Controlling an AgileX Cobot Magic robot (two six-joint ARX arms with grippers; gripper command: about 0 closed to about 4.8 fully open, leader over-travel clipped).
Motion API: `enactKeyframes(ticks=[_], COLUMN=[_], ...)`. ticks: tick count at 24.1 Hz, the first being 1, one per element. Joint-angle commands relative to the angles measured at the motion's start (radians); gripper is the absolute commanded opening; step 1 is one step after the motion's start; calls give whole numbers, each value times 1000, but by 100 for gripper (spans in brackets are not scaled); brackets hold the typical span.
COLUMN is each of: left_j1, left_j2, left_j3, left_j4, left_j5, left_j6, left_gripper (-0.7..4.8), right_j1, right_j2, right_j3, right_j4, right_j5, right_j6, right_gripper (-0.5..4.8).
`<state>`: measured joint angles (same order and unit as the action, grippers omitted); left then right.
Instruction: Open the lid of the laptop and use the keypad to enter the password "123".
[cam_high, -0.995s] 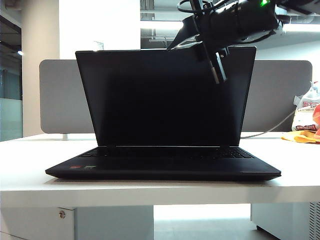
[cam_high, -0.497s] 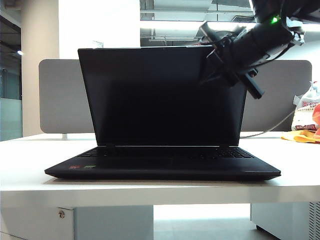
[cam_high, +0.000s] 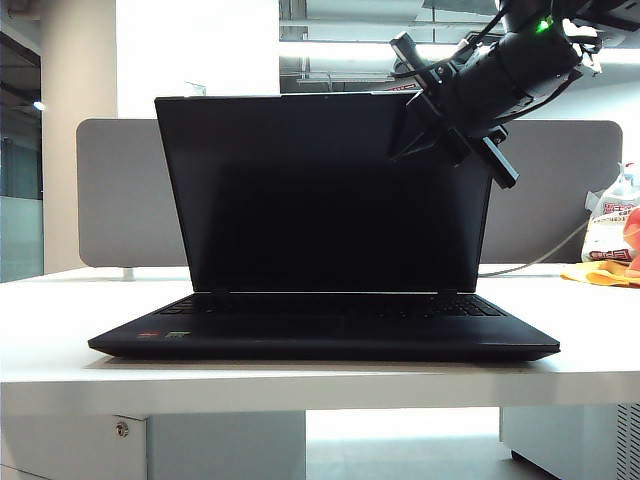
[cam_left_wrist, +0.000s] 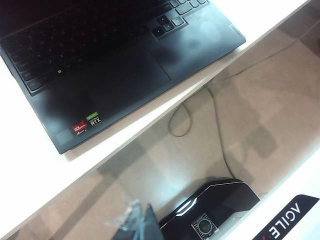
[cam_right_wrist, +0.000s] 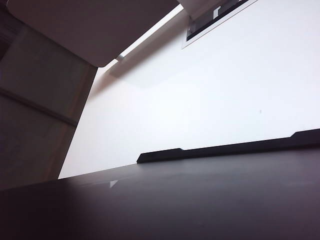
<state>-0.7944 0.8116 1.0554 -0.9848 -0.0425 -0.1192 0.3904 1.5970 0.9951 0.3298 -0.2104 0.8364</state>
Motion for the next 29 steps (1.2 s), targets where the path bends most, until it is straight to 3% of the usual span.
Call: enactKeyframes(ticks=[1, 4, 9, 29], left_j1=[-1, -1, -1, -1], left_j2=[1, 1, 1, 1], left_j3=[2, 2, 2, 2], left_j4=[7, 7, 7, -5], left_j5=[-6, -7, -6, -6], left_j6=[7, 7, 7, 7], left_gripper=[-6, -6, -6, -6], right_j1=[2, 3, 4, 31], right_j2=[-17, -80, -156, -161], right_j3=[11, 8, -2, -42], right_j4=[-35, -119, -208, -60], right_j5=[-10, 7, 2, 110], right_j6=[-12, -78, -87, -143], right_gripper=[-2, -2, -2, -2])
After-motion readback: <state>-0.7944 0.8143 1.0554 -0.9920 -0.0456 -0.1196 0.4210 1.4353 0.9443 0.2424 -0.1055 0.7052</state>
